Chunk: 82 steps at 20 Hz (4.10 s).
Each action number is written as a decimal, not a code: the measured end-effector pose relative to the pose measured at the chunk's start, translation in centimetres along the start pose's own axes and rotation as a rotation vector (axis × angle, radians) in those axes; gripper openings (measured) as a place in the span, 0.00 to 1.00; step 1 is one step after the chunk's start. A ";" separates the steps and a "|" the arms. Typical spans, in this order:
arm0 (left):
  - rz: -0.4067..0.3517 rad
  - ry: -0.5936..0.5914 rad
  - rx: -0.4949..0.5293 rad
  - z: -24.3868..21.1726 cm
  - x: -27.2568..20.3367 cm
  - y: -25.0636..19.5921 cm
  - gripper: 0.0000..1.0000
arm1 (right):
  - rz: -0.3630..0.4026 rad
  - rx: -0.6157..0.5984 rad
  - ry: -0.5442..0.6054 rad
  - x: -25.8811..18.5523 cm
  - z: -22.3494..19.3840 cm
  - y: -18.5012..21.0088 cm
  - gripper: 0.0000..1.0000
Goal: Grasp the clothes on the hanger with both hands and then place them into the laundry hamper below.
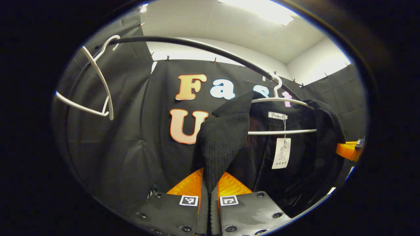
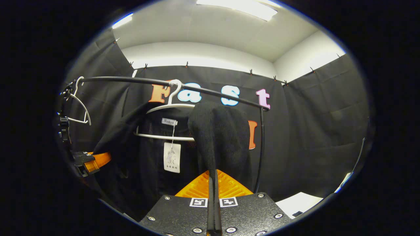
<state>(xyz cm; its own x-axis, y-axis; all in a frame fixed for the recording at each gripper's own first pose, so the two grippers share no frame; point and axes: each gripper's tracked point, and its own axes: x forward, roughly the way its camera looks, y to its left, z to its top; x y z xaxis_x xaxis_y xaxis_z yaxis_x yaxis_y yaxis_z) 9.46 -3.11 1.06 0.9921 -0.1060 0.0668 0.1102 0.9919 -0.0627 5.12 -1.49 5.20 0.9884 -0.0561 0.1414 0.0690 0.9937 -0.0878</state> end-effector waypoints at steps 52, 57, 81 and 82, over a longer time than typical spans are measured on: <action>0.111 -0.254 0.025 13.1 10.8 5.9 0.08 | -0.155 0.028 -0.028 11.8 4.0 -12.9 0.00; 0.117 -0.266 0.059 13.3 10.8 6.1 0.08 | -0.139 0.040 -0.015 11.6 3.1 -11.8 0.00; 0.218 -0.161 0.128 7.6 9.4 11.5 0.07 | -0.011 0.069 0.088 8.6 -2.8 -4.2 0.00; 0.216 -0.153 0.126 7.3 8.8 11.5 0.07 | -0.005 0.075 0.098 8.4 -3.4 -3.8 0.00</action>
<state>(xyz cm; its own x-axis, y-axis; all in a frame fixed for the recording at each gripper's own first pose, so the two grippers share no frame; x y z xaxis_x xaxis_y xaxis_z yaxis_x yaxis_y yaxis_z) 19.06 7.87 8.24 0.9702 0.1108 0.2156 -0.1204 0.9922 0.0319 13.60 -6.05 3.38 0.9968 -0.0666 0.0441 0.0672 0.9977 -0.0125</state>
